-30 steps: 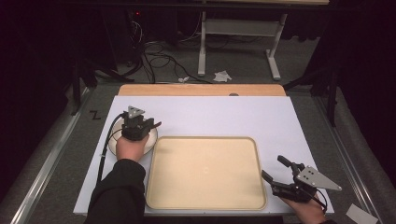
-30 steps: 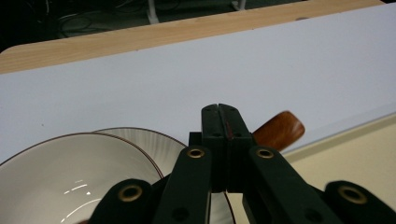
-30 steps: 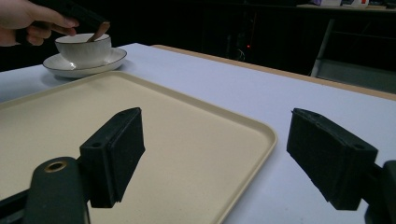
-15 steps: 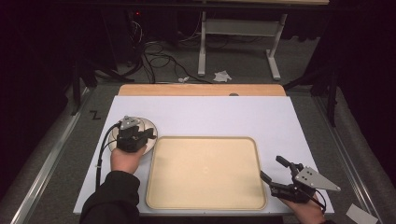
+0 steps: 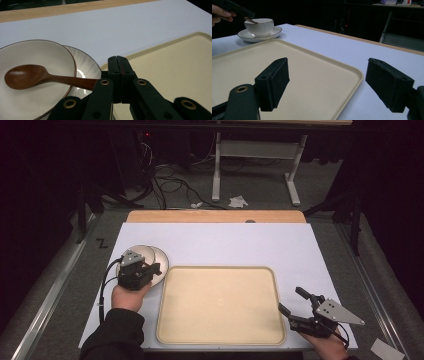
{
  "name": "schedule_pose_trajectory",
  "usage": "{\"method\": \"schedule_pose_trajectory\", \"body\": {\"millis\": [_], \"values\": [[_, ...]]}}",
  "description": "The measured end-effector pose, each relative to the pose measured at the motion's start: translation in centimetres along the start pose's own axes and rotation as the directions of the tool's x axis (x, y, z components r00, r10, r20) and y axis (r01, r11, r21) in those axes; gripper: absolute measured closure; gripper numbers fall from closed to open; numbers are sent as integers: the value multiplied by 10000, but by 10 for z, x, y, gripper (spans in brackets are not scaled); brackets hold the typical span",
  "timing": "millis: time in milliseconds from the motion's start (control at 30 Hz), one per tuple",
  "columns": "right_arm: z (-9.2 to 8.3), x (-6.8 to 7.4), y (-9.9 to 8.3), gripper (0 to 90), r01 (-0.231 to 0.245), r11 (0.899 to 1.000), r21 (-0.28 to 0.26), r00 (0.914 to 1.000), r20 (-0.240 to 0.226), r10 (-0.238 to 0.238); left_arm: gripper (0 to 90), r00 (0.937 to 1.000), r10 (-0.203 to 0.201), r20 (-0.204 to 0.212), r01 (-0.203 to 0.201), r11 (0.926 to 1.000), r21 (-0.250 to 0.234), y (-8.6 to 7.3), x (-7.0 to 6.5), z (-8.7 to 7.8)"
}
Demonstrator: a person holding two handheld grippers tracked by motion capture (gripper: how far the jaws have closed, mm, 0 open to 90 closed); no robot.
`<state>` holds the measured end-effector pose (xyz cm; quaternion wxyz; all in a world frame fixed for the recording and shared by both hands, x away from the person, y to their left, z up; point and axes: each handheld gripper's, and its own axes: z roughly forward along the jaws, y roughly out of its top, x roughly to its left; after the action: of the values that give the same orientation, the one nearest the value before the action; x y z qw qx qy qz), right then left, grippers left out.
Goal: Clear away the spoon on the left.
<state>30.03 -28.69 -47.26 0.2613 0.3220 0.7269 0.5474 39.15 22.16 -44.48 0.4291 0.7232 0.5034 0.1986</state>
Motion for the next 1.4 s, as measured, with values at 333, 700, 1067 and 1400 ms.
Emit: {"method": "schedule_pose_trajectory", "body": {"millis": [333, 700, 1067, 1400], "values": [[1, 1, 0, 203, 18, 10000, -4, 10000, -25, -18, 900, 9998, 180, 110, -180, 9998, 2, -6, -1, -12], [0, 0, 1, 203, -20, 10000, -61, 10000, -3, 20, 900, 9999, 71, 127, -72, 9999, 97, -20, 8, -31], [1, 0, 1, 203, -90, 10000, -40, 10000, 30, 90, 898, 9999, 150, -53, -150, 9997, 167, -28, 18, -54], [4, 1, 1, 203, -90, 10000, -17, 9999, -54, 90, 899, 9992, 387, -26, -387, 9991, -157, -15, 3, -52]]}}
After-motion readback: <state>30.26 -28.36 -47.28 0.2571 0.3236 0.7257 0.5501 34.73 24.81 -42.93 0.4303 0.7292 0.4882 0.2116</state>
